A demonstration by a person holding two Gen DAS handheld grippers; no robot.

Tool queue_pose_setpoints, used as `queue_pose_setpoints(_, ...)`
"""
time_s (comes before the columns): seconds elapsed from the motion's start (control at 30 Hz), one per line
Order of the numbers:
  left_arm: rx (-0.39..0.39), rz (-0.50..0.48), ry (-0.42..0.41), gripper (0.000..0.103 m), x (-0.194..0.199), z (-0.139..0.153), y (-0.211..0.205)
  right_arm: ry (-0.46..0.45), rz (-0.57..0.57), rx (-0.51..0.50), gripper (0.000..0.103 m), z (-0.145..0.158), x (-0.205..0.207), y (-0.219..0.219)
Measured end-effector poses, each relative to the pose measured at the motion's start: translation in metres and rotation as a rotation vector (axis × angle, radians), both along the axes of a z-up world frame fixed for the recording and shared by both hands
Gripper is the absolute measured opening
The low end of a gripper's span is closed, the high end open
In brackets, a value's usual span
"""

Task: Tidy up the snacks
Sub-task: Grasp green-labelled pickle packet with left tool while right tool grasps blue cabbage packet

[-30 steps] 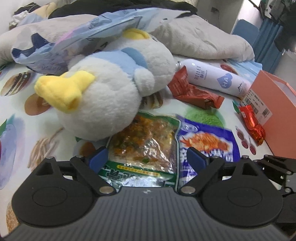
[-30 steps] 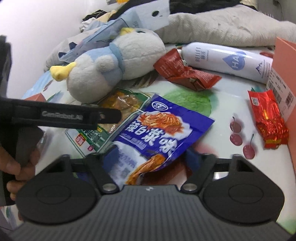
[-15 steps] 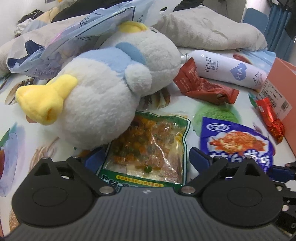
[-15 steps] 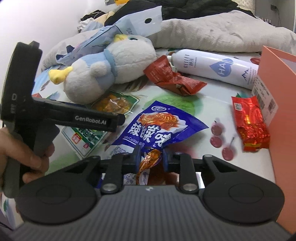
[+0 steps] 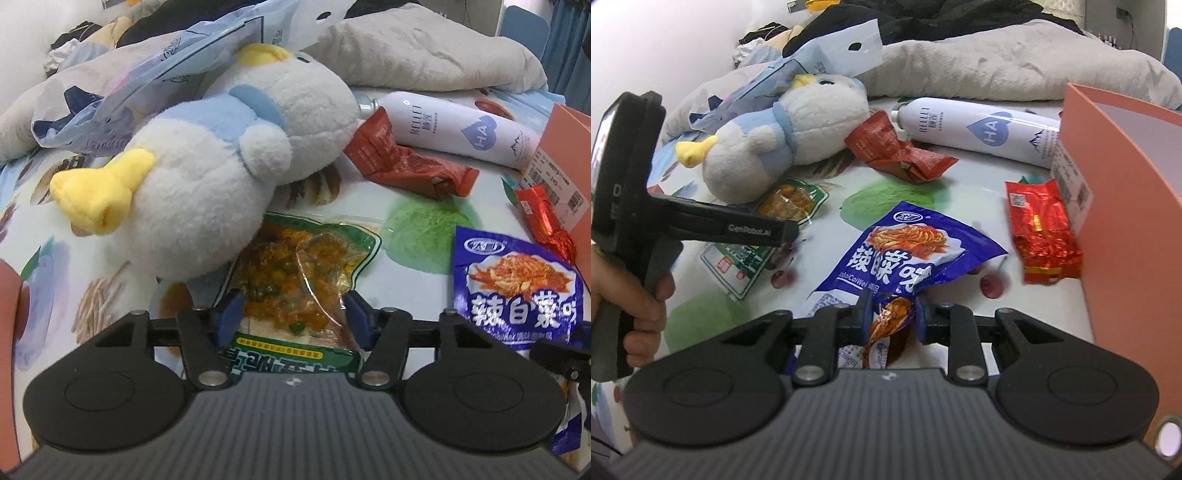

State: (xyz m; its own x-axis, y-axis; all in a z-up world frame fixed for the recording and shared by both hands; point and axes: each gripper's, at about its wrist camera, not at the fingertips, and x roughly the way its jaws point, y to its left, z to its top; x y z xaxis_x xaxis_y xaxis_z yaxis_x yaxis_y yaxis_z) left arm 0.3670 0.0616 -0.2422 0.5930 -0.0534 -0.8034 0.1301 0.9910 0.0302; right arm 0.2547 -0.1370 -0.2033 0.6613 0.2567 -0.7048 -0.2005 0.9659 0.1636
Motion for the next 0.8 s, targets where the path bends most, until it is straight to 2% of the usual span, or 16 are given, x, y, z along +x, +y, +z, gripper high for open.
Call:
queue_pose_setpoints(0.2,-0.011,0.01,0.019,0.058,-0.023,0.008,-0.008,-0.004,-0.007,-0.016,0.024,0.005,-0.013,-0.014)
queue_pose_setpoints(0.27,-0.012,0.015,0.019,0.051,-0.033,0.012,-0.012,0.0,-0.009,-0.015,0.024,0.006,-0.019,-0.019)
queue_pose_setpoints(0.33,-0.022,0.018,0.031,0.034,-0.042,0.015,-0.015,-0.003,-0.01,-0.018,0.024,0.007,-0.025,-0.022)
queue_pose_setpoints(0.4,-0.032,0.025,0.04,0.022,-0.052,0.017,-0.019,-0.008,-0.009,-0.015,0.023,0.008,-0.031,-0.025)
queue_pose_setpoints(0.5,-0.058,0.038,0.048,0.01,-0.067,0.02,-0.02,-0.011,-0.004,-0.017,0.023,0.009,-0.041,-0.03)
queue_pose_setpoints(0.7,-0.102,0.037,0.063,0.006,-0.093,0.018,-0.03,-0.015,0.005,-0.02,0.023,0.01,-0.058,-0.039)
queue_pose_setpoints(0.8,-0.09,0.018,0.037,0.006,-0.098,0.02,-0.033,-0.015,0.004,-0.018,0.023,0.01,-0.065,-0.041)
